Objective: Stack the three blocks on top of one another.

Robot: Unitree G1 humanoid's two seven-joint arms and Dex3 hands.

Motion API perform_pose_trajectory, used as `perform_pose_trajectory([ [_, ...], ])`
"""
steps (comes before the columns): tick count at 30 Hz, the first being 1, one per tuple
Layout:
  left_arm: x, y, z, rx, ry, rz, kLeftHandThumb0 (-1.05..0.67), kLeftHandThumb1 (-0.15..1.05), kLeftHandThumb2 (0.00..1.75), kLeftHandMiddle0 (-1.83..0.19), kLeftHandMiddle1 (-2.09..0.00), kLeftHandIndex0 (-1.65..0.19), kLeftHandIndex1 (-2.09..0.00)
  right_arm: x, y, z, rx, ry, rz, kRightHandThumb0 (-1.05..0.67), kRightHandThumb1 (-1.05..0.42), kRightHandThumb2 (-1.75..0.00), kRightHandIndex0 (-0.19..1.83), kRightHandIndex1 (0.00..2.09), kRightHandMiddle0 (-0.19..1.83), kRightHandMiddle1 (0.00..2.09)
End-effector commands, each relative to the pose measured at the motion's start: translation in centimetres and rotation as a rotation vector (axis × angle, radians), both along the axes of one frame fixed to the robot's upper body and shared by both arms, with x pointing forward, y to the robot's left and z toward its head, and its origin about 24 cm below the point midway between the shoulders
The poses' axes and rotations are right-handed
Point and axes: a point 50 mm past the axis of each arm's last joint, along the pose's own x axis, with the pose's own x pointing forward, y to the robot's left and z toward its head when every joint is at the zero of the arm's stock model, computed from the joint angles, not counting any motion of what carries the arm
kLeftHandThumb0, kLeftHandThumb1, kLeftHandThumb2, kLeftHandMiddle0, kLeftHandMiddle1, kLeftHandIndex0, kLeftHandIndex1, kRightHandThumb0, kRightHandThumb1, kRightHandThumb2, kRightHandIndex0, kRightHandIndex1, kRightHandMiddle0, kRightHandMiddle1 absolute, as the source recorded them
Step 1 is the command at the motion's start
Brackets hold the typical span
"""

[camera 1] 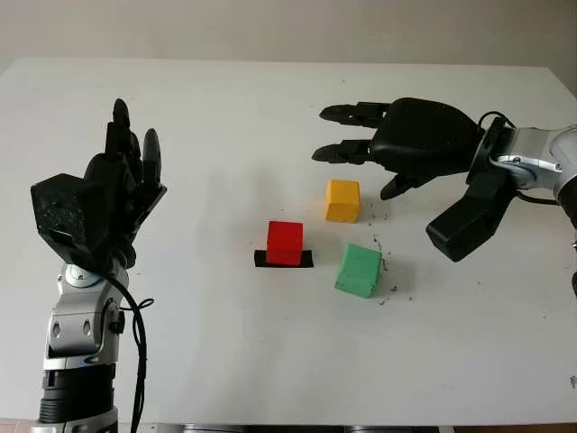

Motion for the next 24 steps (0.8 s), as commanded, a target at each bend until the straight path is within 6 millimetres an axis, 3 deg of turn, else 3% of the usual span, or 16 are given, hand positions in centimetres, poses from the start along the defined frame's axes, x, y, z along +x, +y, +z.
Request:
perform_pose_trajectory([
  [1,-0.2,0.0,0.3,0.037,-0.012,-0.005,-0.73,1.05,0.68,0.19,-0.02,0.18,-0.03,0.0,0.4,-0.5,0.008,0.017,0.013,-0.4,-0.84,-0.06,0.1,0.05,0.34,0.14],
  [12,-0.5,-0.8,0.7,0.08,-0.034,-0.015,-0.74,1.05,0.68,0.17,-0.05,0.16,-0.05,0.0,1.4,-1.9,0.009,0.072,0.029,-0.35,-0.9,-0.07,0.09,0.05,0.3,0.1],
  [24,-0.3,-1.2,0.8,0.102,-0.036,-0.026,-0.74,1.05,0.71,0.15,-0.06,0.14,-0.06,-0.1,1.2,-3.0,-0.016,0.083,0.027,-0.36,-0.94,-0.07,0.09,0.06,0.33,0.1],
])
